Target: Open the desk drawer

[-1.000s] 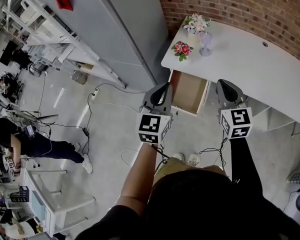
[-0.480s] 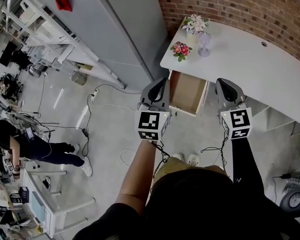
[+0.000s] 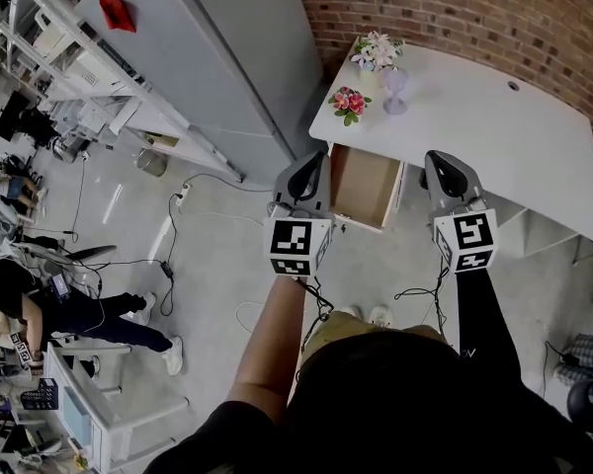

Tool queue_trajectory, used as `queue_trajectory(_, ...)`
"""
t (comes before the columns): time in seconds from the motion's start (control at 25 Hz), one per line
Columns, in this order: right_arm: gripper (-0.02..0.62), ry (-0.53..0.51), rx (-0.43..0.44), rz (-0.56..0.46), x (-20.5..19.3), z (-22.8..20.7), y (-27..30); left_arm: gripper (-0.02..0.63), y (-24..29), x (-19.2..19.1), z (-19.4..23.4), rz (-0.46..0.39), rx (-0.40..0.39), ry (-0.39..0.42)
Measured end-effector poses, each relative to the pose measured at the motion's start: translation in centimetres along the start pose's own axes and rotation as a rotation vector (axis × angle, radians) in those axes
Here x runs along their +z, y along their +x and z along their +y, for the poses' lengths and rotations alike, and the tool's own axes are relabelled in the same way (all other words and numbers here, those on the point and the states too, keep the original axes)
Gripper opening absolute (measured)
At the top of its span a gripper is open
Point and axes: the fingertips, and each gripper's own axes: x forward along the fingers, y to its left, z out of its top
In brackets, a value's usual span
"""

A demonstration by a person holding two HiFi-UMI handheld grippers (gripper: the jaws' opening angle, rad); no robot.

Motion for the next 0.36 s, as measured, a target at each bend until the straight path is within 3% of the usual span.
queue_trajectory(0.36,0.000,0.002,-0.018,0.005,-0.2,-1.2,-0.6,0.009,0.7,0.3,-0.8,-0.006,-0.008,0.001)
